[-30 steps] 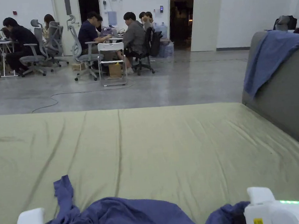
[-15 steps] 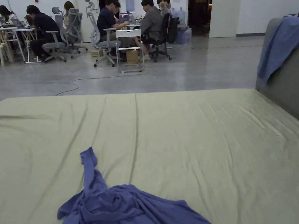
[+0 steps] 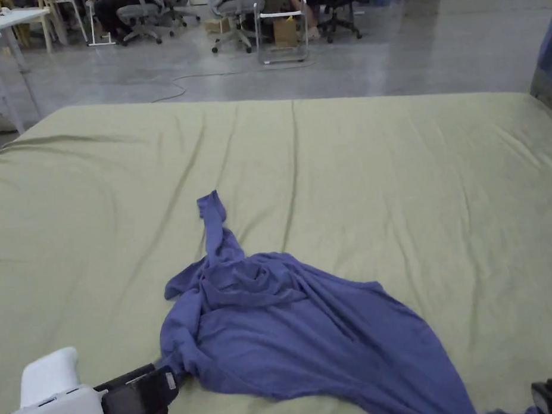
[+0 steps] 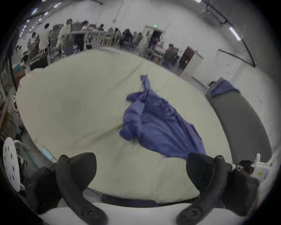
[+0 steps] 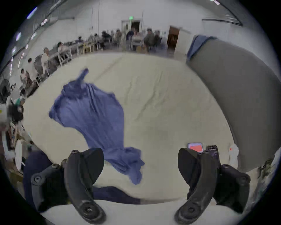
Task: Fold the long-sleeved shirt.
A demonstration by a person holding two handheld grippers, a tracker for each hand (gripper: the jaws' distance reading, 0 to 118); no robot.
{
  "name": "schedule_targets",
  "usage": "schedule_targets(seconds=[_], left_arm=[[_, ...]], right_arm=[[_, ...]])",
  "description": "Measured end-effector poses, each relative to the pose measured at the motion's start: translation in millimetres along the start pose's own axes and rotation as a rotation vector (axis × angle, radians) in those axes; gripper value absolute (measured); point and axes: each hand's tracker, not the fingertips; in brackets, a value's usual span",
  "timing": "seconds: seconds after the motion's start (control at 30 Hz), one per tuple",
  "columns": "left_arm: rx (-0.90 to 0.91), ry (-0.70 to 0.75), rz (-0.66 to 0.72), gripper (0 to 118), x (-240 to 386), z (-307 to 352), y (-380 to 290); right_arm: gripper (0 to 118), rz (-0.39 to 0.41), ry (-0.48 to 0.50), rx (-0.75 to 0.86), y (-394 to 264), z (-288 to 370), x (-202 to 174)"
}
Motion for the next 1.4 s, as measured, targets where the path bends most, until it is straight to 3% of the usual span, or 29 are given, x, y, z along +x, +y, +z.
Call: schedule_targets(seconds=[0.07,0.1,0.13,0.17,0.2,0.27,0.33,0.37,0.43,0.47,0.57,0.67,0.7,0.73,0.77,0.8,0.83,0.87,0.9,0.97,1.0,1.03,1.07,1.2,1.27,1.3,1.33,1.37,1.4], left_arm=[[-0.011,0.012,-0.029,117,-3,2,-15],[-0.059,0.022,-0.058,117,-3,2,-20],[-0.131,0.026,-0.087,106,-3,-1,-25],[-0.175,0.041,-0.108,65,8,-3,-39],[-0.154,0.040,-0.130,0,12,-3,-45],[-0.229,0.057,-0.124,0,18,-8,-52],[-0.167,-0.051,-0.117,4,25,-14,-38],[-0.123,-0.047,-0.091,29,26,-23,-26],[-0.062,0.003,-0.127,118,37,-46,-1],[-0.024,0.075,-0.190,117,40,-69,16],[-0.017,0.224,-0.203,117,44,-142,44],[-0.222,0.300,-0.229,116,43,-222,51],[-0.280,0.325,-0.243,108,30,-262,33],[-0.314,0.359,-0.261,71,29,-276,27],[-0.320,0.406,-0.275,52,31,-277,20],[-0.217,0.349,-0.293,50,37,-256,23],[-0.218,0.306,-0.322,21,39,-241,25],[-0.217,0.177,-0.257,9,37,-228,27],[-0.201,0.106,-0.147,9,35,-215,26],[-0.191,0.086,-0.082,9,34,-179,36],[-0.162,0.101,-0.088,9,34,-167,38],[-0.138,0.113,-0.095,9,34,-158,40],[-0.120,0.126,-0.079,9,32,-148,44],[-0.163,0.056,0.059,9,9,-157,51],[-0.163,0.069,0.060,9,1,-162,55],[-0.163,0.073,0.060,9,0,-163,57],[-0.162,0.073,0.062,9,-2,-163,60],[-0.162,0.069,0.069,9,5,-156,51],[-0.150,0.053,0.077,9,5,-153,53]], right_arm=[[99,-0.060,0.119,0.091,-4,21,-10],[91,-0.080,0.173,0.112,-7,27,-15],[54,-0.091,0.210,0.108,-11,34,-22],[2,-0.096,0.226,0.100,-15,34,-31],[0,-0.101,0.254,0.075,-18,30,-39],[0,-0.101,0.250,0.053,-29,21,-45],[0,-0.090,0.308,0.027,-35,11,-48],[0,-0.096,0.306,0.026,-37,5,-48],[0,-0.098,0.310,0.017,-31,2,-56],[0,-0.103,0.314,0.009,-30,-3,-54],[0,-0.114,0.315,-0.003,-20,-13,-59],[0,-0.095,0.291,-0.019,-10,-25,-65],[0,-0.087,0.278,-0.032,-6,-32,-64],[0,-0.081,0.265,-0.042,-1,-39,-62],[0,-0.072,0.254,-0.049,7,-47,-61],[0,-0.062,0.250,-0.049,19,-54,-65],[0,-0.057,0.248,-0.043,29,-64,-64],[0,-0.057,0.246,-0.031,43,-78,-63],[6,-0.056,0.249,-0.023,56,-93,-63],[99,-0.014,0.262,-0.019,92,-138,-70],[118,0.018,0.238,-0.040,107,-168,-76],[116,-0.055,0.265,0.019,114,-186,-78],[116,0.042,0.221,-0.014,132,-206,-93],[112,0.171,0.073,-0.345,150,-325,-112],[72,0.170,0.077,-0.435,141,-353,-115],[73,0.168,0.081,-0.473,137,-360,-114],[61,0.137,0.078,-0.423,136,-349,-116],[25,0.123,0.068,-0.389,141,-337,-116],[0,0.124,0.086,-0.367,143,-324,-115]])
